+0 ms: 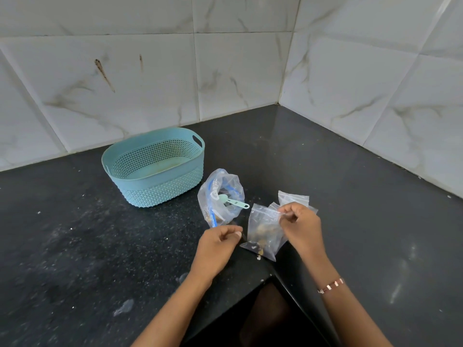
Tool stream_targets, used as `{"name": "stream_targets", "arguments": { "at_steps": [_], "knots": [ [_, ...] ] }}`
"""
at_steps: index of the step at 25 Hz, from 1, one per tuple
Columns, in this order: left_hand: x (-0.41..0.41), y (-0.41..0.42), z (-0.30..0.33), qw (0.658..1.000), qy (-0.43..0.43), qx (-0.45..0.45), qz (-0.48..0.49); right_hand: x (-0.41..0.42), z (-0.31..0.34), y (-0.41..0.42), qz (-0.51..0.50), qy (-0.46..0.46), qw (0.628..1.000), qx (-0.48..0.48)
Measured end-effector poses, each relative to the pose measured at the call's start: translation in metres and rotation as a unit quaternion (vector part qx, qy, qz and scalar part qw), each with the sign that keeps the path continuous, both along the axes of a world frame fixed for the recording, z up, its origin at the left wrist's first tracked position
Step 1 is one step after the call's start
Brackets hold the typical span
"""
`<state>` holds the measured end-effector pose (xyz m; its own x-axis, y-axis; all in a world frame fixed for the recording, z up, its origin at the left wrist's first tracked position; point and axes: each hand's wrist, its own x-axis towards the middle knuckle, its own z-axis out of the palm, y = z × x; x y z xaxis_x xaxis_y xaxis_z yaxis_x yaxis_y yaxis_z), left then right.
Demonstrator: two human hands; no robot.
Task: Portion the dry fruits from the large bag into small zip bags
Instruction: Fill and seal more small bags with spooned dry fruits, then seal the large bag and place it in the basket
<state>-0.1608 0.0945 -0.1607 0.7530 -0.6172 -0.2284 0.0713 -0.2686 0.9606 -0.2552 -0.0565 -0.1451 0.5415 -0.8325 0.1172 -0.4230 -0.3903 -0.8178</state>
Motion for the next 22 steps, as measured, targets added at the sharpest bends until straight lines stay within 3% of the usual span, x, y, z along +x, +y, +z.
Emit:
{"name": "stream_targets", "arguments": {
  "at_steps": [7, 11, 13, 17, 22],
  "knots": [
    [0.027, 0.008, 0.019, 0.982, -0.093, -0.046, 0.157, 0.037, 0.016, 0.011, 0.066, -0.003, 0.984, -0.164],
    [0.042, -0.004, 0.017, 0.98, -0.099, -0.045, 0.169, 0.063, 0.01, 0.02, 0.111, 0.111, 0.965, -0.21],
    [0.046, -0.007, 0.013, 0.985, -0.091, -0.016, 0.145, 0.069, 0.007, 0.021, 0.121, 0.157, 0.96, -0.198],
    [0.054, -0.009, 0.015, 0.99, -0.1, 0.044, 0.091, 0.073, 0.003, 0.02, 0.12, 0.141, 0.974, -0.129],
    [0.056, -0.012, 0.025, 0.985, -0.148, 0.057, 0.072, 0.08, 0.01, 0.021, 0.148, 0.156, 0.97, -0.117]
  ]
}}
